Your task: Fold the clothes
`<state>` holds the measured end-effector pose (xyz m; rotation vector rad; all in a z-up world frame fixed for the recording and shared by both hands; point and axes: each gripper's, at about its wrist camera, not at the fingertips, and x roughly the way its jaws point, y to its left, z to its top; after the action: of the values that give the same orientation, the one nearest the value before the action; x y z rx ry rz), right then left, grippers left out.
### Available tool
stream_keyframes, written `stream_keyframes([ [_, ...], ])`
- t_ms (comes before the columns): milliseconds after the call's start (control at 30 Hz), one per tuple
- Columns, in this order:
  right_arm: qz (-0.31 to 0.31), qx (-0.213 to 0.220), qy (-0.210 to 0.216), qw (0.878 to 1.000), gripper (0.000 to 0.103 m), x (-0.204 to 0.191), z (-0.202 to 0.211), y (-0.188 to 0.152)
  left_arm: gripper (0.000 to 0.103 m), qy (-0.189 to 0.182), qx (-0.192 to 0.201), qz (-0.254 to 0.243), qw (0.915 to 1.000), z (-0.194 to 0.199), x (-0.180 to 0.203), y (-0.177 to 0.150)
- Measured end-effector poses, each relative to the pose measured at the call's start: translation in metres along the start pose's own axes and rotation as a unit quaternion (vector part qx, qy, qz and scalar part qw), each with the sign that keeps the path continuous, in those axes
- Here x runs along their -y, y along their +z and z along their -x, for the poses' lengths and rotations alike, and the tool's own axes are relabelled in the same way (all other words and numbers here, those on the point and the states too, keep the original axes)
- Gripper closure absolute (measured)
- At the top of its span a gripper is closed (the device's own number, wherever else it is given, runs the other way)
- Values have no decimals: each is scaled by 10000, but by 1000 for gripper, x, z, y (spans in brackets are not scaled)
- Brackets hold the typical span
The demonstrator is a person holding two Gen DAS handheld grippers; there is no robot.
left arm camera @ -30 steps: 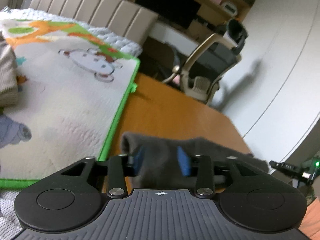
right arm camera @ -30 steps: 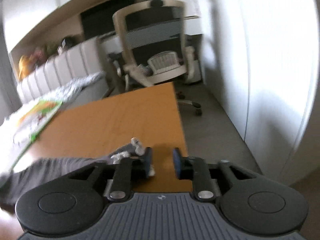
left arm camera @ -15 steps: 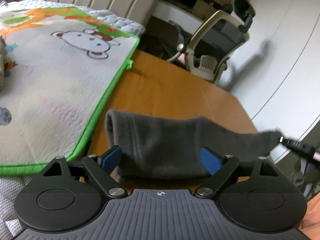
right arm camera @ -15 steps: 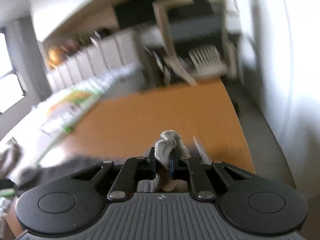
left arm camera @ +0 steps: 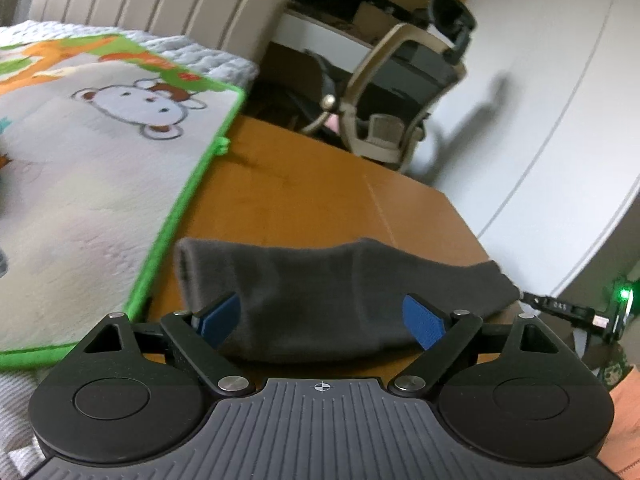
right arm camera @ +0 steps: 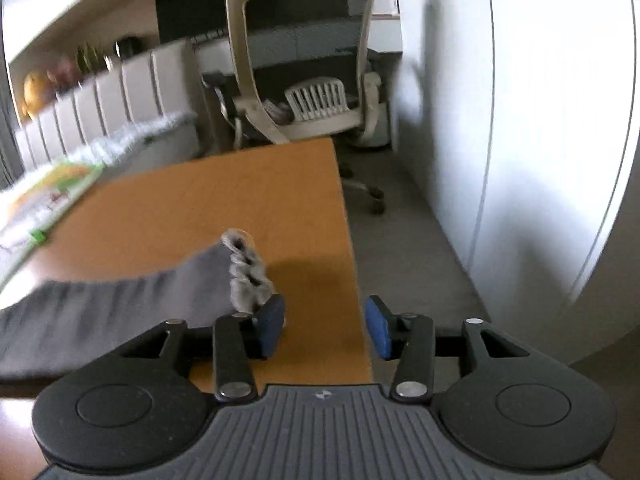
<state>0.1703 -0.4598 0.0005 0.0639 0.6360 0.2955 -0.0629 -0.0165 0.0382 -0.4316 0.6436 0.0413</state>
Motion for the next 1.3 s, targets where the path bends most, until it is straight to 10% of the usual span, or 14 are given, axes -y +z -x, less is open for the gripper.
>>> stream_keyframes([
  [300,496,72,1207,9914,38,-61,-9,1,11,36,-663,-428,9969,-41,22,-5],
  [833,965,-185,838,9916,8,-89,-37,-5,8,223,-242,-142,9994,-113,-4,51],
  [1300,1380,-317,512,9886,0,-134,-99,26,0,1015,134,-1046,9892,-149,12,56],
])
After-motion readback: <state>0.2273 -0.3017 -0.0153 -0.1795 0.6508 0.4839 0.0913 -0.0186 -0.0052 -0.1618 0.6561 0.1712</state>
